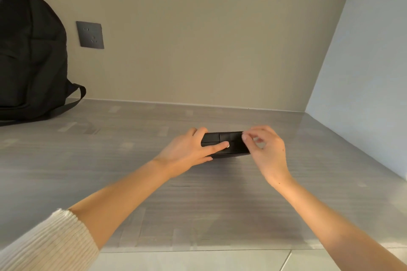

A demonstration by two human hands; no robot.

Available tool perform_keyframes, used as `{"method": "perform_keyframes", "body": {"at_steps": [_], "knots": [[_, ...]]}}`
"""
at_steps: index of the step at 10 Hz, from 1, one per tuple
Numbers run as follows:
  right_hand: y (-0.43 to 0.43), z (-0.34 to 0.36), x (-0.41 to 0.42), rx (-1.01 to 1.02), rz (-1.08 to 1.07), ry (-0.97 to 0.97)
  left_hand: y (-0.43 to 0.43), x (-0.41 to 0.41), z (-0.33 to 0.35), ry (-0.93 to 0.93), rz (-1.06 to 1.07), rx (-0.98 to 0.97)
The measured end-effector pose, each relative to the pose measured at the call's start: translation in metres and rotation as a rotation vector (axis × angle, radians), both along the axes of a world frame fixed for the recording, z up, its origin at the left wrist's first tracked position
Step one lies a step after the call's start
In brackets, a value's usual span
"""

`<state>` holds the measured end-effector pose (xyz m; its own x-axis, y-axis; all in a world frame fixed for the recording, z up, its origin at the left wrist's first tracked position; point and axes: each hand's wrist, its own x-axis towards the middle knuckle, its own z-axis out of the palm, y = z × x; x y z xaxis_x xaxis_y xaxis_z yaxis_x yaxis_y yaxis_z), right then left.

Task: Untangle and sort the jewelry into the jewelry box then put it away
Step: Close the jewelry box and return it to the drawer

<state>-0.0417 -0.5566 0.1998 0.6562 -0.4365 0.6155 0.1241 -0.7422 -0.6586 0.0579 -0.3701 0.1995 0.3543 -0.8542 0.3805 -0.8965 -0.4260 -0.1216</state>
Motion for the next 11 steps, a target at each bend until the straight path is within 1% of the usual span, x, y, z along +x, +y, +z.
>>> {"method": "perform_keyframes", "body": {"at_steps": [1,2,3,4,5,6,7,8,9,10,11], "knots": [[-0.003,0.006,-0.002,0.202,-0.187,0.381,-0.005,-0.021,-0.002,0.075,0.055,-0.069],[0.004,0.016,-0.005,0.821,0.136,0.548,0.002,-0.036,0.003,0.079,0.1,-0.066],[0.009,0.021,-0.007,0.984,0.272,0.574,0.024,-0.041,0.008,0.21,0.122,-0.145],[0.025,0.027,-0.009,1.017,0.423,0.669,0.053,-0.057,0.013,0.077,0.138,-0.131],[0.058,0.033,-0.015,0.999,0.553,0.79,0.097,-0.076,0.019,-0.051,0.209,-0.086],[0.109,0.029,-0.018,1.033,0.68,0.792,0.16,-0.095,0.021,-0.363,0.146,-0.029],[0.174,0.024,-0.023,1.099,0.735,0.718,0.22,-0.113,0.013,-0.522,0.312,-0.034],[0.241,0.018,-0.028,1.203,0.764,0.657,0.27,-0.145,-0.006,-0.569,0.607,-0.111],[0.305,0.007,-0.042,1.281,0.766,0.618,0.294,-0.182,-0.032,-0.425,0.946,-0.256],[0.358,-0.011,-0.061,1.324,0.759,0.544,0.301,-0.219,-0.048,-0.001,1.142,-0.534],[0.398,-0.038,-0.075,1.311,0.809,0.457,0.306,-0.235,-0.049,0.355,1.198,-0.909]]}}
